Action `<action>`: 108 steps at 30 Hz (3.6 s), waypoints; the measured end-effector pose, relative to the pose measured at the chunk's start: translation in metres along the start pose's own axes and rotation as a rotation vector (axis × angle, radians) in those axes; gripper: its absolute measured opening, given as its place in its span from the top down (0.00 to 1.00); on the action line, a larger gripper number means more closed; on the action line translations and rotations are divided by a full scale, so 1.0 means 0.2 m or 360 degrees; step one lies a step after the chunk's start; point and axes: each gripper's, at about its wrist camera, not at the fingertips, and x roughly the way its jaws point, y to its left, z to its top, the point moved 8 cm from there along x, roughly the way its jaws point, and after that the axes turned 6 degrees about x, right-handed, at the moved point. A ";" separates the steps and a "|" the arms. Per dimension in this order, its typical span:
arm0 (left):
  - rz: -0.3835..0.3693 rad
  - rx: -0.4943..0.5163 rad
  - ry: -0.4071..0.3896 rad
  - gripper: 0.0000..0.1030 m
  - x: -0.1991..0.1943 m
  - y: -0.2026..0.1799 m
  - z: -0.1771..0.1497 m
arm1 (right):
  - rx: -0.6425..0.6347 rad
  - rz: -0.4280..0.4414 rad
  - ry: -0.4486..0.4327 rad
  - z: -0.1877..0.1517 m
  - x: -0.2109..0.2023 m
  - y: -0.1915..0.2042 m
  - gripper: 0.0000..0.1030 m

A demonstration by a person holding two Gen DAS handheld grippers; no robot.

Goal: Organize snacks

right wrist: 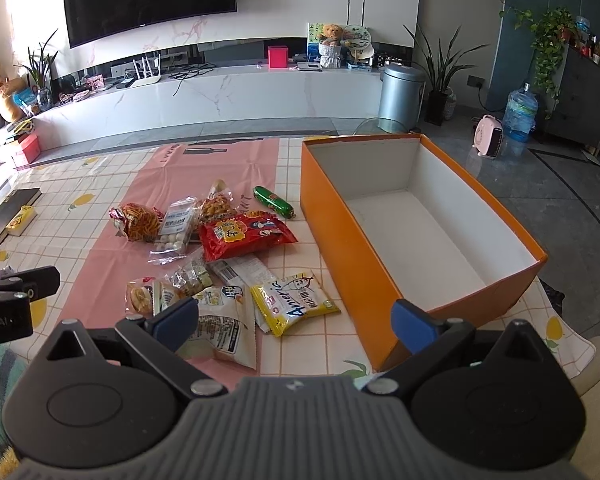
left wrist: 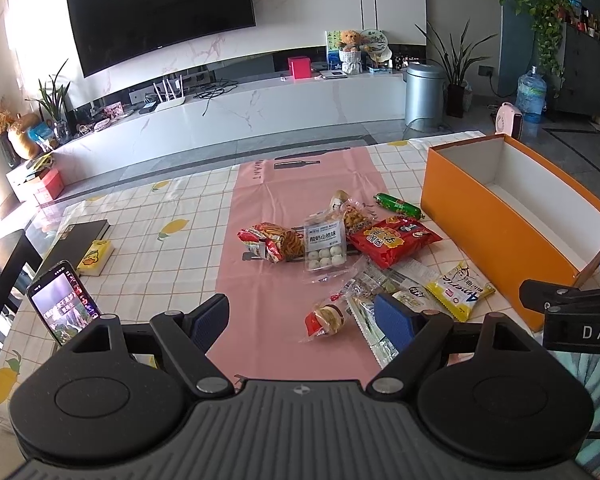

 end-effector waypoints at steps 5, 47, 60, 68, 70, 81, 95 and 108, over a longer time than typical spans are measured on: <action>-0.0006 -0.0004 0.0006 0.06 0.00 0.00 0.00 | 0.0005 0.0000 0.0003 0.00 0.00 0.00 0.04; -0.0010 -0.0011 0.0007 0.06 0.00 0.00 0.00 | 0.0008 0.0012 0.0005 0.00 0.02 0.01 0.04; -0.0124 -0.0031 0.0025 0.14 0.06 -0.01 0.01 | 0.0035 0.0121 0.0003 0.00 0.11 0.02 0.04; -0.0427 -0.0055 0.0202 0.35 0.22 -0.11 -0.01 | 0.0031 0.0175 0.0155 -0.08 0.32 0.03 0.23; -0.0466 -0.0069 0.0252 0.35 0.27 -0.14 -0.02 | 0.0036 0.0174 0.0190 -0.10 0.38 0.03 0.27; -0.0581 -0.0323 0.0514 0.25 0.59 -0.19 -0.13 | -0.0006 0.0132 0.0293 -0.13 0.68 0.01 0.29; -0.0718 -0.0558 0.0608 0.19 0.78 -0.20 -0.16 | -0.0155 0.0080 0.0353 -0.13 0.91 0.05 0.24; -0.0765 -0.0561 0.0578 0.62 0.75 -0.17 -0.14 | -0.0176 0.0042 0.0380 -0.16 0.96 0.06 0.26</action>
